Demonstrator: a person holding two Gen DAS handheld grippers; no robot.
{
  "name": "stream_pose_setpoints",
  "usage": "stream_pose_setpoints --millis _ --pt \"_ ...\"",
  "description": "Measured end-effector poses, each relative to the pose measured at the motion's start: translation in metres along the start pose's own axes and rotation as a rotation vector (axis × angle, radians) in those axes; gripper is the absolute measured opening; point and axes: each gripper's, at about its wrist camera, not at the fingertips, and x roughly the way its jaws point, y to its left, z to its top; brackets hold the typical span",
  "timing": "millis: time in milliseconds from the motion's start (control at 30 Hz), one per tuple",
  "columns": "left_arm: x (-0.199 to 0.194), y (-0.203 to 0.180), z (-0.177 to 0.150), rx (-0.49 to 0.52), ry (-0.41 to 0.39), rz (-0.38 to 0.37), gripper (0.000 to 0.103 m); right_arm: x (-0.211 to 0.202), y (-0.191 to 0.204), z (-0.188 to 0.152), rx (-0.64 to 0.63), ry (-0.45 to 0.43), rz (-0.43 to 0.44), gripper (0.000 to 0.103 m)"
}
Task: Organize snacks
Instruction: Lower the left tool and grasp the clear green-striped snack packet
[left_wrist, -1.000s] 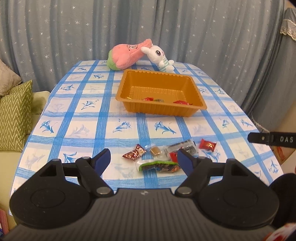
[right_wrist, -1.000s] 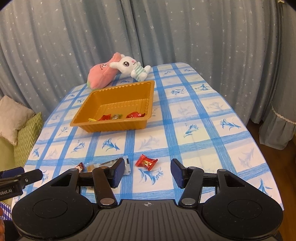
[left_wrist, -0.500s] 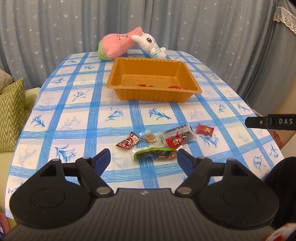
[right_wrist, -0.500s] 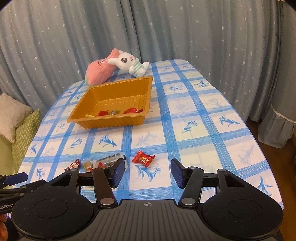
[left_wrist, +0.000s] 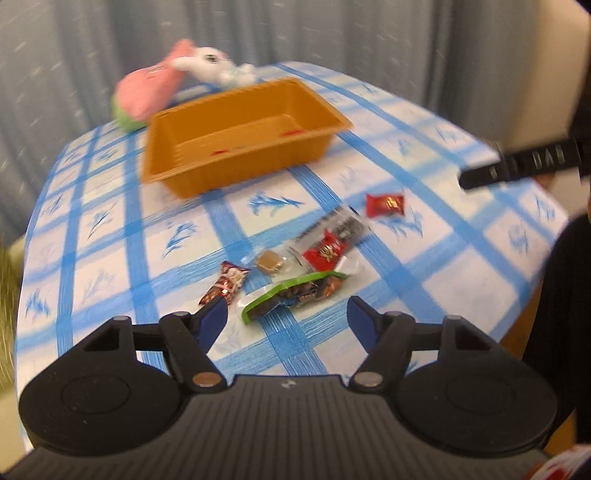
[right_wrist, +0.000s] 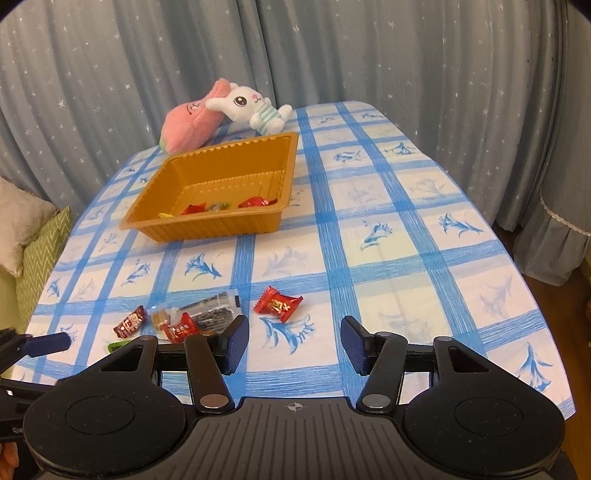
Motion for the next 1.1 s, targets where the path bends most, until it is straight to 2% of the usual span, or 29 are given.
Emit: stream_pose_setpoints --millis 133,333,400,433,633,867,1100 --pt "0.020 -0.007 0.002 0.140 0.020 -0.012 0.057 0.011 -0.004 -0.001 0.003 0.017 -0.006 0.055" --pt "0.046 -0.011 0.004 0.294 0.037 -0.040 0.054 0.029 -0.009 -0.002 0.013 0.045 -0.016 0.055" --pt "0.054 -0.012 0.005 0.329 0.051 -0.044 0.048 0.035 -0.010 -0.002 0.017 0.052 -0.016 0.055" --pt "0.058 -0.012 0.005 0.336 0.058 -0.052 0.044 0.037 -0.010 -0.002 0.019 0.054 -0.017 0.055" --pt "0.071 -0.010 0.009 0.325 0.078 -0.102 0.034 0.051 -0.013 -0.001 0.026 0.069 -0.020 0.055" --pt "0.067 0.000 0.014 0.140 0.102 -0.159 0.029 0.060 -0.017 -0.001 0.037 0.078 -0.025 0.055" --pt "0.073 -0.009 0.016 0.238 0.082 -0.170 0.031 0.066 -0.016 -0.002 0.039 0.085 -0.019 0.055"
